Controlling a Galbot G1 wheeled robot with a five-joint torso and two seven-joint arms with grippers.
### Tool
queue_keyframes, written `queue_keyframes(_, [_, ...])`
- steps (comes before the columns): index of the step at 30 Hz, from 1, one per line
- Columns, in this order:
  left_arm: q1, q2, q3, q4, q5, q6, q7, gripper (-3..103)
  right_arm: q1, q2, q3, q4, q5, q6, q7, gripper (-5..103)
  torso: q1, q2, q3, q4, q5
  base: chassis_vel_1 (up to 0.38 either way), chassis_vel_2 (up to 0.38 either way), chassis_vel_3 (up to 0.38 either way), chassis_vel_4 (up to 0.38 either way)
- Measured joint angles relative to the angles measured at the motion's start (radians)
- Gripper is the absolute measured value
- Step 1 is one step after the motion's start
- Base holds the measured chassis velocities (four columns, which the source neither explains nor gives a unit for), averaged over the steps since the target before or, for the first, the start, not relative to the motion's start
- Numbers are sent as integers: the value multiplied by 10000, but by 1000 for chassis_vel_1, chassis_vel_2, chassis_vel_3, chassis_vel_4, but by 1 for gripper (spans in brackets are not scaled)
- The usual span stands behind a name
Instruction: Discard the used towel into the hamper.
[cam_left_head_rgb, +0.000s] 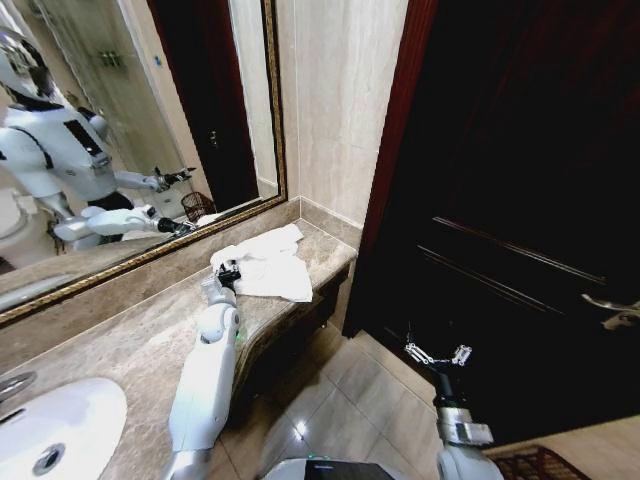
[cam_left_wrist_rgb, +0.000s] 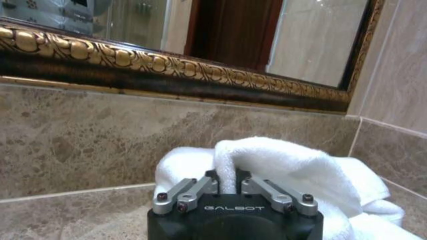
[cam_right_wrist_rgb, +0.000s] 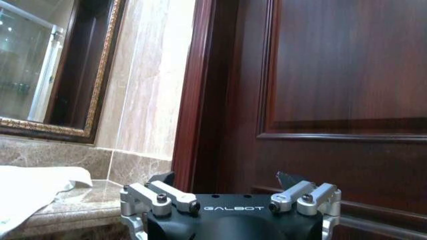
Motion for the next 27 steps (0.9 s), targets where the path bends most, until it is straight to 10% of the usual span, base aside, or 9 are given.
queue_keyframes(27, [3635, -243, 16, -4450, -1027, -1068, 1554, 2, -120, 188, -57, 185, 115, 296, -114, 100, 0, 0, -1, 1, 2, 0, 0, 0, 0])
